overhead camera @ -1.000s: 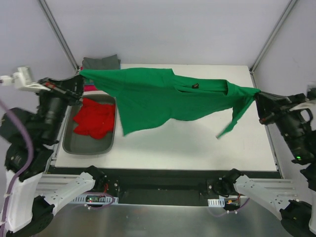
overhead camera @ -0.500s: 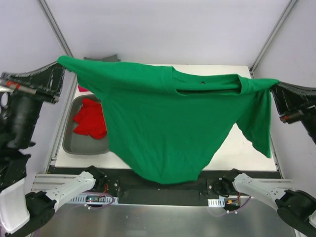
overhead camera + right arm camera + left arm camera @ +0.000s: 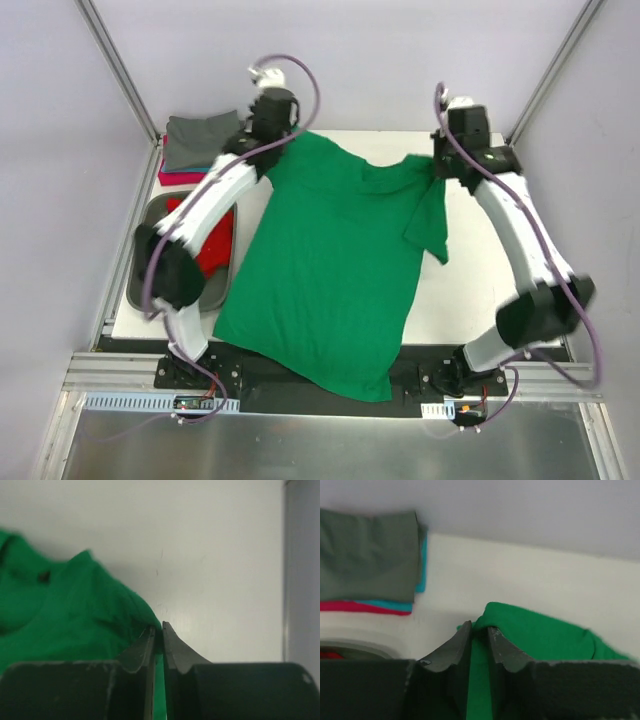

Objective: Fold and stack the t-shirts
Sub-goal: Flatten out the tshirt

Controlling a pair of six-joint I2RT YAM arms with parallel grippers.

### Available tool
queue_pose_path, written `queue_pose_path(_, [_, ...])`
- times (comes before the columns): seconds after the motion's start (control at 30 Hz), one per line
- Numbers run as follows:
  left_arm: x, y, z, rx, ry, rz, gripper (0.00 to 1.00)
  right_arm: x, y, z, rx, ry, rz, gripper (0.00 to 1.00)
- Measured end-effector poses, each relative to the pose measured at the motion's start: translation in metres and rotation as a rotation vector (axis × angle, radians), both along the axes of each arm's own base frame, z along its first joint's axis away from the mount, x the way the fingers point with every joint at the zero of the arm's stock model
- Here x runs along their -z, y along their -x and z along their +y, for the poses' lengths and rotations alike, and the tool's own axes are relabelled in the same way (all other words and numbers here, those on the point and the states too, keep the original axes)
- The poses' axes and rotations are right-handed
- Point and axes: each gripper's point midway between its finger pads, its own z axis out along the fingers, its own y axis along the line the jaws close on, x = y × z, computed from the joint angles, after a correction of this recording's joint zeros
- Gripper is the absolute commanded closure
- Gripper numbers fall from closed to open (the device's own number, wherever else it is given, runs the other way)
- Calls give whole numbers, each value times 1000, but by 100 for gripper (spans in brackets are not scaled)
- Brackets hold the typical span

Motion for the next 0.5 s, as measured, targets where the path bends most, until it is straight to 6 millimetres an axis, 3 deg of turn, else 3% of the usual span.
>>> queue_pose_path(0.03, [45, -21, -5, -9, -52, 85, 12, 27, -9, -7, 17, 2, 63, 81])
queue_pose_path(0.07, [82, -34, -10, -10, -97, 155, 1, 61, -18, -10, 20, -6, 145, 73])
queue_pose_path(0.1, [129, -46, -15, -9, -140, 245, 1, 102, -24, -12, 24, -20, 243, 63])
queue_pose_path(0.17, [196, -57, -19, -4, -194, 373, 1, 165, -28, -17, 37, -57, 403, 47])
queue_pose_path(0.2, [227, -57, -18, -2, -222, 438, 1, 185, -28, -18, 48, -72, 453, 43])
queue_pose_path(0.27, [267, -49, -16, 9, -258, 537, 1, 217, -28, -22, 61, -95, 533, 33])
queue_pose_path(0.37, [275, -41, -16, 17, -254, 582, 1, 229, -28, -22, 81, -103, 561, 20])
queue_pose_path(0.5, [239, -35, -27, 54, -154, 529, 1, 211, -31, -17, 83, -114, 504, 18])
